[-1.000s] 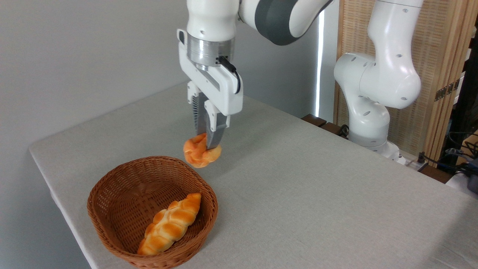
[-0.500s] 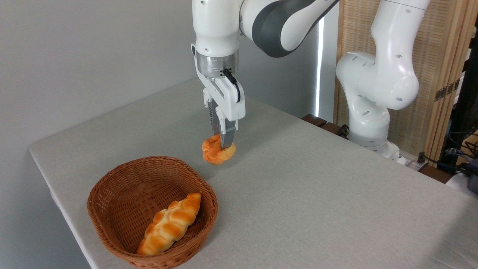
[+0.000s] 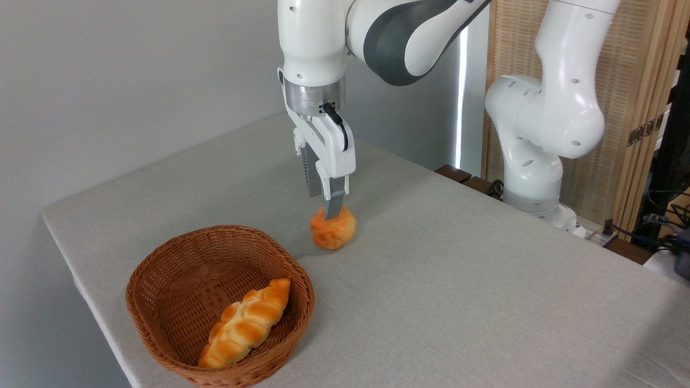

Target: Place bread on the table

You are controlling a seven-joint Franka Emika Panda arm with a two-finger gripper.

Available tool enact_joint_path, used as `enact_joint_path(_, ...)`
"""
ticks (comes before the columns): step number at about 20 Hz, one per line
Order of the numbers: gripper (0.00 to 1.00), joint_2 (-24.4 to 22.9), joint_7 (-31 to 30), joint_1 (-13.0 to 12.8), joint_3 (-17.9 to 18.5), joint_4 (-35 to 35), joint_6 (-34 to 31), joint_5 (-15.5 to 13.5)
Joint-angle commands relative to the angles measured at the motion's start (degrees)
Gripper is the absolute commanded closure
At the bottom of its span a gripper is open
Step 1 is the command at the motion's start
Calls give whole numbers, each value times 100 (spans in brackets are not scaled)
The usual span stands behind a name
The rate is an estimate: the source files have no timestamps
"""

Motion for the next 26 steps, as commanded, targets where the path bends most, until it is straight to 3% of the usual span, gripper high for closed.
enact_joint_path(1, 0, -68, 185, -88, 99, -60, 37, 226)
enact_joint_path(6, 0, -76, 132, -79, 99, 1, 29, 236)
enact_joint_path(12, 0, -50, 36, -70, 239, 633, -103, 236)
enact_joint_path(17, 0, 801, -658, 0, 398, 2363, -1376, 244)
enact_joint_path(24, 0, 1399, -948, 492, 109, 3445, -2071, 490)
enact_joint_path(26, 0, 1523, -1185, 510, 56, 3587, -2125, 779)
